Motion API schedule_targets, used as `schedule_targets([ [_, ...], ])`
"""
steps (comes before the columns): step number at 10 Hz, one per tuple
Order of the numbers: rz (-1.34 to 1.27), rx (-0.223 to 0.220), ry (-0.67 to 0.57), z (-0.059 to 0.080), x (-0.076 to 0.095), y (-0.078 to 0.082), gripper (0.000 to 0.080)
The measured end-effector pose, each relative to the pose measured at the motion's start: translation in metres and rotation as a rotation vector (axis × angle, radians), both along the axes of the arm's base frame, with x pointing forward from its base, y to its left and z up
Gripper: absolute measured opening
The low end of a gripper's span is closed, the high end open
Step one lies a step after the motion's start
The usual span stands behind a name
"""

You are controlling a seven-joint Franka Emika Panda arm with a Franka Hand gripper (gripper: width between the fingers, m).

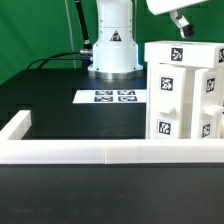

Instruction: Assemble cabinet

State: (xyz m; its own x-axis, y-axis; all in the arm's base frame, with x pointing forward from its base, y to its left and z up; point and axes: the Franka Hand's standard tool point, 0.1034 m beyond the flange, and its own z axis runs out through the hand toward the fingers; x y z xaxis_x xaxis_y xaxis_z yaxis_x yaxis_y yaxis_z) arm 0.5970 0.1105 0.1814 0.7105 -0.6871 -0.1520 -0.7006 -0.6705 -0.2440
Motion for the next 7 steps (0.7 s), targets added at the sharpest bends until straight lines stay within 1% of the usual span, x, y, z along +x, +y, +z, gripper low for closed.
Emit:
schedule_targets([
  [1, 0.112, -0.014, -0.028, 0.0, -0.001, -0.001, 0.0797],
  [2, 0.331, -0.072, -0.065, -0.001, -0.003, -0.003, 0.0797],
  [3, 0.533, -0.12, -0.106, -0.001, -0.002, -0.006, 0.0797],
  [5, 0.89, -0.172, -0.164, -0.002, 0.001, -0.011, 0.0797],
  [6, 1.022, -0.2, -0.182, -0.002, 0.003, -0.01, 0.0797],
  [7, 1.137, -0.208, -0.206, -0.004, 0.003, -0.011, 0.0797],
])
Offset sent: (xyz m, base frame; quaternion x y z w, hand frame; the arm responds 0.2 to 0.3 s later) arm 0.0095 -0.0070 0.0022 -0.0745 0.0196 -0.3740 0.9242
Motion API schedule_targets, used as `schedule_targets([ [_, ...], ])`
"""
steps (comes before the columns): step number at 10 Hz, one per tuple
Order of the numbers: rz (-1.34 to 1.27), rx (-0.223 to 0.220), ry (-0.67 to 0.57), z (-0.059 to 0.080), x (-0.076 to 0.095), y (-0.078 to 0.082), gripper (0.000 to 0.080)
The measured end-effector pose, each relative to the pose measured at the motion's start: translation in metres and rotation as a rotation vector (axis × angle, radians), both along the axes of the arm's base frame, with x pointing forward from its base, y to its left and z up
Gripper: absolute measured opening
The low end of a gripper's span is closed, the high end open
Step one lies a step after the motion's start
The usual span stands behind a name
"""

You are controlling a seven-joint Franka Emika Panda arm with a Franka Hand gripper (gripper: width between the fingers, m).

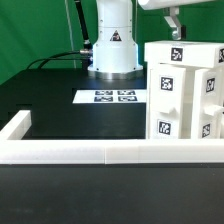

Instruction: Assemble cabinet

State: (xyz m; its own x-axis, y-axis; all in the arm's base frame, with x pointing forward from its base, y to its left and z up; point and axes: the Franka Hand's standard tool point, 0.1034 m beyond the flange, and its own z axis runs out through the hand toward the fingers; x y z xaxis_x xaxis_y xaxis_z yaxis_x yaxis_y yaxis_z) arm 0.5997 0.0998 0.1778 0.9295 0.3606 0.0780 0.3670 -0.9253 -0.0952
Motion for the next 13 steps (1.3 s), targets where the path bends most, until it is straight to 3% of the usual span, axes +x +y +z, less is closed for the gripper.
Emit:
schedule_targets([
  [5, 0.304, -0.015, -0.03, -0.014, -0.009, -0.015, 0.0797],
  [11, 0.277, -0.014, -0.009, -0.024, -0.015, -0.02, 0.0785],
  [12, 0.276, -0.015, -0.009, -0.024, -0.015, -0.021, 0.0603],
  [13, 0.276, -0.015, -0.009, -0.024, -0.015, -0.021, 0.0557],
])
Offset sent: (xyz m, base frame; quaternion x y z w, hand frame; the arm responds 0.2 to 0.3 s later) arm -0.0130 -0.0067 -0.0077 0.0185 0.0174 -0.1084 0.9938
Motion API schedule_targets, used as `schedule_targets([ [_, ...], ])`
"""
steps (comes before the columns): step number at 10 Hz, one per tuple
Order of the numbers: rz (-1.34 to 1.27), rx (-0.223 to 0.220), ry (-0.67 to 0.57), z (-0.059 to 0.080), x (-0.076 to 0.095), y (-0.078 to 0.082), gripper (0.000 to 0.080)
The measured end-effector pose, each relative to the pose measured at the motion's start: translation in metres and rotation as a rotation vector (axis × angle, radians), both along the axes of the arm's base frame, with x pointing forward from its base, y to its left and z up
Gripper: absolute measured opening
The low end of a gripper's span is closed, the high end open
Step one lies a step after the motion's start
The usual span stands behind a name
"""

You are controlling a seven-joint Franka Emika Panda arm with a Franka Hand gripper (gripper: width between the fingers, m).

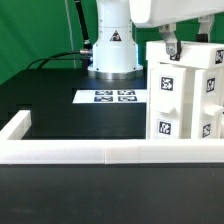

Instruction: Assemble cabinet

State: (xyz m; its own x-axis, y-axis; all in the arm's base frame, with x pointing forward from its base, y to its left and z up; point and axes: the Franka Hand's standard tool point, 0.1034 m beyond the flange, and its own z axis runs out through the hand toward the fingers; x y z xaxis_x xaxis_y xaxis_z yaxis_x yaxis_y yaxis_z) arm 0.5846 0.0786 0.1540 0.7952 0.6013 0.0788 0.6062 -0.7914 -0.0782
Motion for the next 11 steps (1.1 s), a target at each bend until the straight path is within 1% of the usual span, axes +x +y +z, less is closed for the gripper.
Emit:
schedule_targets([
  [2, -0.037, 0.001, 0.004, 0.0, 0.0, 0.0001, 0.0557],
  [3, -0.156, 0.004, 0.017, 0.0001, 0.0, 0.0001, 0.0557],
  [7, -0.603, 0.045, 0.066, -0.0001, -0.0022, 0.0002, 0.0557],
  [9, -0.839, 0.05, 0.098, -0.0004, -0.003, 0.0007, 0.0557],
  [11, -0.973, 0.052, 0.116, -0.0004, -0.003, 0.0008, 0.0558],
])
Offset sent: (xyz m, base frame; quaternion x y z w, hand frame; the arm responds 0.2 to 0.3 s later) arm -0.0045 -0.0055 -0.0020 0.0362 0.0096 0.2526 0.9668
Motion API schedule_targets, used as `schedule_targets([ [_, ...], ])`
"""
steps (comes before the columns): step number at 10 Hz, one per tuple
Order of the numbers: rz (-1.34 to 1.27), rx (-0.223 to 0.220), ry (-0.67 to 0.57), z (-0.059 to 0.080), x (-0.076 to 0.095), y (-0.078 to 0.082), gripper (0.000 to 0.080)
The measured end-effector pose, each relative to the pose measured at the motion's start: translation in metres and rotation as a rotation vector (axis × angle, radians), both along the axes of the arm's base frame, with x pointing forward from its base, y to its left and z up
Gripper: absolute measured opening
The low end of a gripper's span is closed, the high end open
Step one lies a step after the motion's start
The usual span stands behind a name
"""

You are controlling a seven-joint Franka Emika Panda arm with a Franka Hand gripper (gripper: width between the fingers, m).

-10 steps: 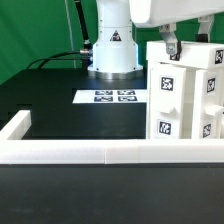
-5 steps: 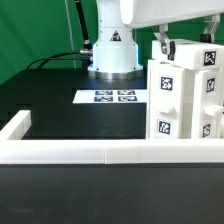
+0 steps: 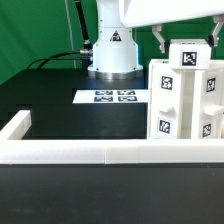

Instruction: Assemble cabinet

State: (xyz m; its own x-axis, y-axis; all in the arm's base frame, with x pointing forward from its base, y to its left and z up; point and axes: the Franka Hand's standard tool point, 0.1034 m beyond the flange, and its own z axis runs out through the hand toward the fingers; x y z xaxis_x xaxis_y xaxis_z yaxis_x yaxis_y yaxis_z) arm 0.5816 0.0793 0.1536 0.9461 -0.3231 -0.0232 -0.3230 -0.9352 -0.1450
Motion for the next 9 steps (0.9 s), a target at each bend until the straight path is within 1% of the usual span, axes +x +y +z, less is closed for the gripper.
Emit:
schedule_targets([
  [5, -0.294, 0.011, 0.033, 0.001, 0.0021, 0.0002, 0.0558],
  [9, -0.666, 0.047, 0.088, 0.0013, 0.0016, -0.0008, 0.0558],
])
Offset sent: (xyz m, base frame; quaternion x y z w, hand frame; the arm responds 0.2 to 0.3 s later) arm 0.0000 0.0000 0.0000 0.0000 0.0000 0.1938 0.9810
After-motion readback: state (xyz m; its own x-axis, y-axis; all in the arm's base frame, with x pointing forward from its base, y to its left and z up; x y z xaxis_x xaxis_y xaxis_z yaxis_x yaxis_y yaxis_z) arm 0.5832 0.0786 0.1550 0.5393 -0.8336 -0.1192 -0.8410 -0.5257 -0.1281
